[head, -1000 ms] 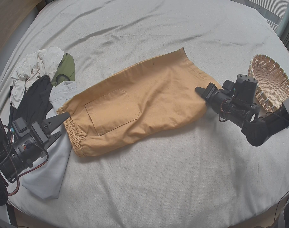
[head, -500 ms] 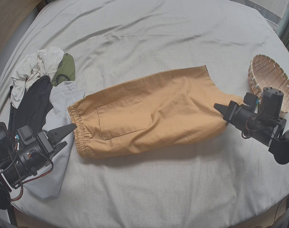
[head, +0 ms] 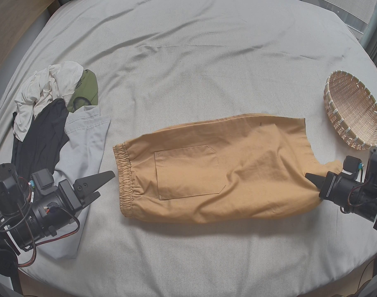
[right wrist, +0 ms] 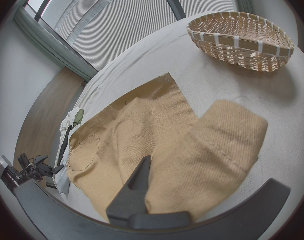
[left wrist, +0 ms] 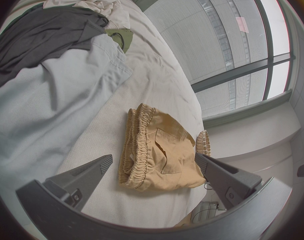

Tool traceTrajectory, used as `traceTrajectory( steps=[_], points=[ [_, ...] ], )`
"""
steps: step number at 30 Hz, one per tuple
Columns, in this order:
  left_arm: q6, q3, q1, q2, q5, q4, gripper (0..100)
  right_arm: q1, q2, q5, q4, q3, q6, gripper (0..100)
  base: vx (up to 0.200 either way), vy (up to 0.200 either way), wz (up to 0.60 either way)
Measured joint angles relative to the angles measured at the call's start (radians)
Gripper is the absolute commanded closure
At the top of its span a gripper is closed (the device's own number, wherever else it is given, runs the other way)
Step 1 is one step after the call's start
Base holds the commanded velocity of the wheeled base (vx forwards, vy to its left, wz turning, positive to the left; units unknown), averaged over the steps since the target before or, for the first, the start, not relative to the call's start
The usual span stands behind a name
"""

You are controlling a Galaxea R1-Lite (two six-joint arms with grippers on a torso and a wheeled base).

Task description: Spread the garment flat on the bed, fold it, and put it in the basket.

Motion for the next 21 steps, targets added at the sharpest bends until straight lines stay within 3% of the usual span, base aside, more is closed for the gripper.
traceTrajectory(
  steps=[1,2,12,21],
  points=[
    [0.005,-0.001,-0.003,0.006,0.001,0.0,0,-0.003,-0.003,0.001,0.0,0.005,-0.002,100,0.0,0.0,0.0],
    [0.012,-0.002,-0.006,0.013,0.001,-0.001,0,-0.007,-0.007,0.001,0.0,0.011,-0.006,0,0.0,0.0,0.0],
    [0.037,-0.026,-0.011,0.082,0.002,-0.005,0,-0.029,-0.05,0.0,0.004,0.091,-0.038,0,0.0,0.0,0.0],
    [0.039,-0.064,-0.02,0.147,0.002,-0.043,0,-0.129,-0.199,0.0,0.007,0.129,-0.047,0,0.0,0.0,0.0]
  ],
)
